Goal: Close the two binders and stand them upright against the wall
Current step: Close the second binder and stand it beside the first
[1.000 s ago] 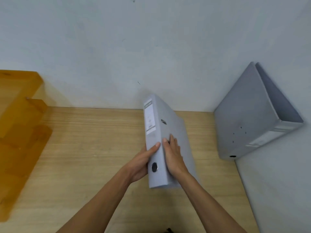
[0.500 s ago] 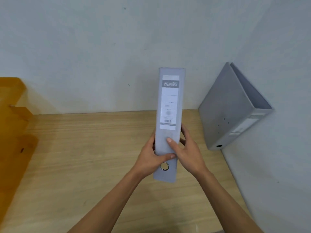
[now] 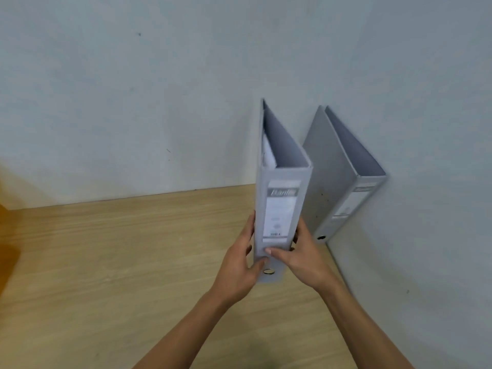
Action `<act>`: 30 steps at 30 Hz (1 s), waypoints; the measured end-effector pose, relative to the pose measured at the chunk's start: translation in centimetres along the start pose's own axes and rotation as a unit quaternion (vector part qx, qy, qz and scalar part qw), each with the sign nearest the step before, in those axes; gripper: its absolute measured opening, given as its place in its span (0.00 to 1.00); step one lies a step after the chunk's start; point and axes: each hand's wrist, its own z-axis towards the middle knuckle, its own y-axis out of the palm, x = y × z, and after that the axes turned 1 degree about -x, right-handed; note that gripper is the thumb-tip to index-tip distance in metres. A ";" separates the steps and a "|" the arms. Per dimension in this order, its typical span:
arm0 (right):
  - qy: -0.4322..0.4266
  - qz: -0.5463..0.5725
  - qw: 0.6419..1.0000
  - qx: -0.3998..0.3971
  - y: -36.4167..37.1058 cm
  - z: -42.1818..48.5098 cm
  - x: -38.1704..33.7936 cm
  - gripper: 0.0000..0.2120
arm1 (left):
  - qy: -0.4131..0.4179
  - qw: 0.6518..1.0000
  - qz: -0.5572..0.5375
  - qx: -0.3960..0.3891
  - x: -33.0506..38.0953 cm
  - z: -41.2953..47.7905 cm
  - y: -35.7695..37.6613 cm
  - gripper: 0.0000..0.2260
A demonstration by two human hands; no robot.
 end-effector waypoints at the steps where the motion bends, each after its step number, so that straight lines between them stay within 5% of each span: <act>1: 0.007 -0.009 1.000 -0.008 -0.3 0.0 0.7 0.38 | -0.001 1.000 0.008 -0.002 -0.2 0.1 0.5 0.41; 7: 0.062 -0.038 0.997 -0.018 -2.4 -0.4 4.9 0.32 | -0.013 0.996 0.078 -0.048 -2.1 0.2 3.1 0.43; 16: 0.059 -0.031 0.998 -0.015 -5.3 -0.8 5.8 0.27 | -0.089 0.993 0.026 -0.077 -3.5 3.8 5.6 0.49; 30: 0.045 -0.026 0.993 0.105 -9.8 1.5 8.4 0.21 | -0.106 0.992 0.011 -0.061 -2.3 9.0 11.4 0.47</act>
